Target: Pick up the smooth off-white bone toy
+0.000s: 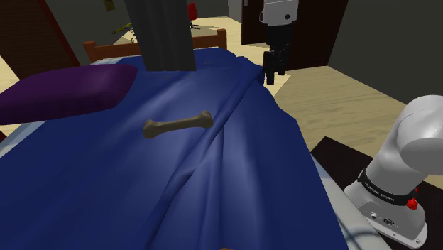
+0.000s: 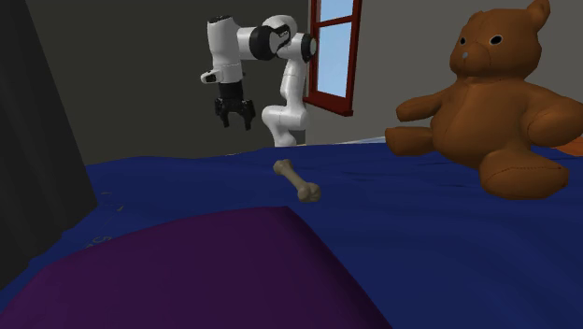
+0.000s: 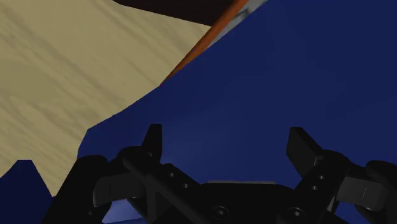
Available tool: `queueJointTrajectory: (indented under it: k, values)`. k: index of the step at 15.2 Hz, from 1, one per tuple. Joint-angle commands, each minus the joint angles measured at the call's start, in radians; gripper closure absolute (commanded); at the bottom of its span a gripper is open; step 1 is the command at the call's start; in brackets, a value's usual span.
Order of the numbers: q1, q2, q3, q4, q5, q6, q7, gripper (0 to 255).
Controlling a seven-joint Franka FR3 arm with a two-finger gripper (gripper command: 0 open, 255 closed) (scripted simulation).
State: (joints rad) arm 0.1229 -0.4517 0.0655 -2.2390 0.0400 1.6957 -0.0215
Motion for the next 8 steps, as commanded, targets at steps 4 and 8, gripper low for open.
queueJointTrajectory:
  k: [4,8]
  values:
    - [0.051,0.164,0.040,0.139,0.003,0.033,-0.071,0]
    - [0.090,0.280,0.079,0.246,-0.002,0.047,-0.118,0]
